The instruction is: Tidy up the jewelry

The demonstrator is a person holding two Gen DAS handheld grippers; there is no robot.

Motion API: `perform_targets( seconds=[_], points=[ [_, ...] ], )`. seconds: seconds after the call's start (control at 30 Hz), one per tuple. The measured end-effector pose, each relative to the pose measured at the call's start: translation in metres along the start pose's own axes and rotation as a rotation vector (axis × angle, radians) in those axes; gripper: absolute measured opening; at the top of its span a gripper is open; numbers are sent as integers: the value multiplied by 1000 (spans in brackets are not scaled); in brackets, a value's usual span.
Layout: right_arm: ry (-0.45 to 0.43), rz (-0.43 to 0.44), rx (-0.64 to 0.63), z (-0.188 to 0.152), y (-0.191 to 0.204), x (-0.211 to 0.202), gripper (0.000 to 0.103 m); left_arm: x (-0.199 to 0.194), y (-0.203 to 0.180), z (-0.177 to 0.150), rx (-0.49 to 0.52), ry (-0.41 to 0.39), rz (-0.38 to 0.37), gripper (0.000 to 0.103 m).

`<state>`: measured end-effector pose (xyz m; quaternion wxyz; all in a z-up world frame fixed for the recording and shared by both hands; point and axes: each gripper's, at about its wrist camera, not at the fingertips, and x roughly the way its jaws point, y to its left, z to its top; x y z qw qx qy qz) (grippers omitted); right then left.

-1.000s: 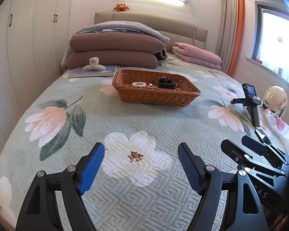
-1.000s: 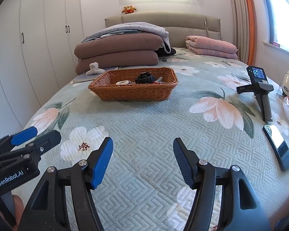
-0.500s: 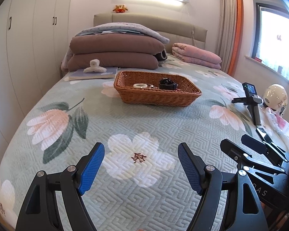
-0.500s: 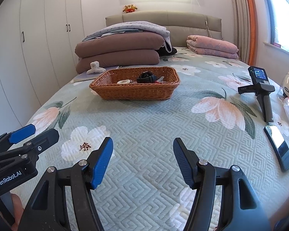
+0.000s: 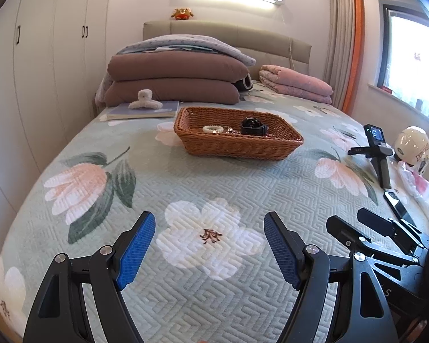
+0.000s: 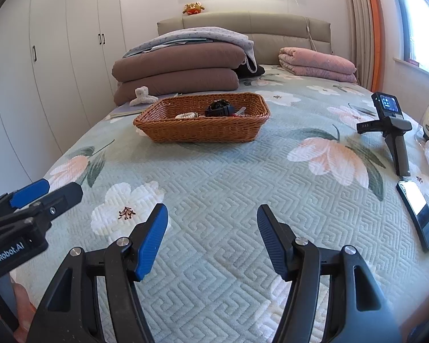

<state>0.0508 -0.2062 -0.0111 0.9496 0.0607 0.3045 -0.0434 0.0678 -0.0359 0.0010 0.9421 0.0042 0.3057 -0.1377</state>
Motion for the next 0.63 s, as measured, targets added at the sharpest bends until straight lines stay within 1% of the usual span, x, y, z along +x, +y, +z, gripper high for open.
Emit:
perform_targets(
  seconds=[0.33, 0.4, 0.43, 0.63],
  points=[
    [0, -4, 5, -2, -2, 0, 67, -1, -9, -1, 36, -13, 17, 79],
    [1, -5, 8, -2, -3, 1, 67, -2, -10, -1, 39, -29, 32, 79],
    [1, -6, 9, -2, -3, 1, 67, -3, -9, -1, 36, -38, 36, 79],
    [2, -11, 16, -2, -7, 1, 67, 0, 2, 0, -18, -11, 13, 80]
  ],
)
